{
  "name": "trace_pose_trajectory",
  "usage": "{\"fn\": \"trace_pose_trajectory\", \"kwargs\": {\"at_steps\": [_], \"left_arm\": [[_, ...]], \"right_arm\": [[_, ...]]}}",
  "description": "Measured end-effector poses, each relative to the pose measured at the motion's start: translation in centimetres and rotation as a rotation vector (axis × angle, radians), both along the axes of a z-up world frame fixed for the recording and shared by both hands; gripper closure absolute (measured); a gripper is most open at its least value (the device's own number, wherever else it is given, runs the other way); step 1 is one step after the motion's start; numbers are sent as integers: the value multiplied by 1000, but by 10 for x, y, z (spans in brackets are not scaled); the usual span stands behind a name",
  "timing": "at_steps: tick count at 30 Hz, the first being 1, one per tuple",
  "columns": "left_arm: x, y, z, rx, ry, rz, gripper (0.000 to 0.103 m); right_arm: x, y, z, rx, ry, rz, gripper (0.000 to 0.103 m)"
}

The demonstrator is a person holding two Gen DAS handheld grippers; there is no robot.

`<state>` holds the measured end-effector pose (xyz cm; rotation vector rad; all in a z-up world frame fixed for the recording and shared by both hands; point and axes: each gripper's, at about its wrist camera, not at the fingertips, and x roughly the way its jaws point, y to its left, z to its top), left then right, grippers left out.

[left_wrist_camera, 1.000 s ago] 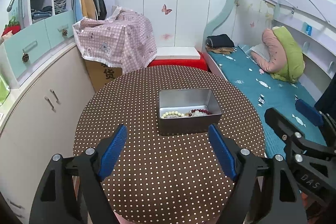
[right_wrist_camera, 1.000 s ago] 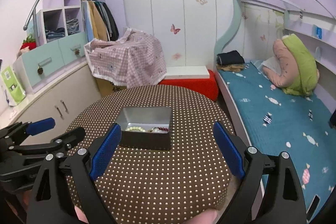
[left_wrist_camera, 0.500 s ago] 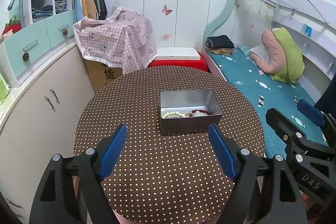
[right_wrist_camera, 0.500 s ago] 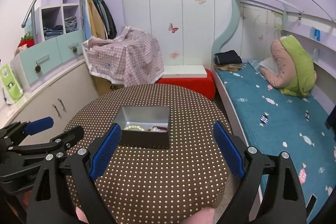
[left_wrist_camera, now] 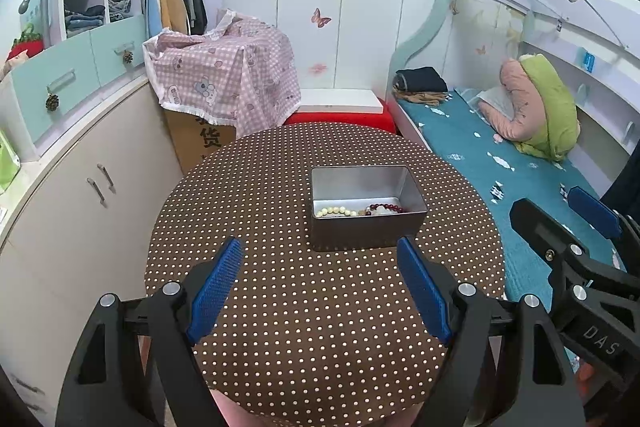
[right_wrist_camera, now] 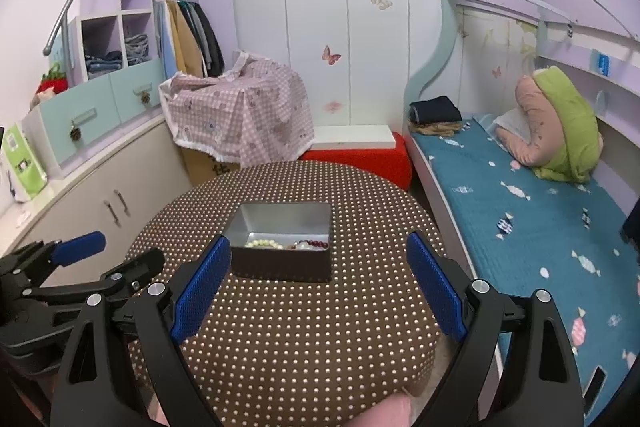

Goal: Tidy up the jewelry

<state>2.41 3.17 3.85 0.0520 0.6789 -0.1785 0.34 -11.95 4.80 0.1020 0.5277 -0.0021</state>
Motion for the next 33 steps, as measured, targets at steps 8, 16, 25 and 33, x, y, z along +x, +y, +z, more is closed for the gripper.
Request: {"fn": "trace_pose_trajectory", "kwargs": {"at_steps": [8, 16, 25, 33], "left_arm": [[0, 1, 0, 2, 9, 0, 26], [6, -4, -6, 11, 20, -1, 26], [6, -7, -9, 3, 28, 6, 26], [4, -3, -11, 6, 36, 15, 26]], "right_arm": [[-2, 4, -3, -14, 4, 5, 17], [2, 1, -19, -59, 49, -36, 17], [4, -5, -21, -44, 52, -34, 17], [6, -6, -20, -8, 47, -9, 17]]}}
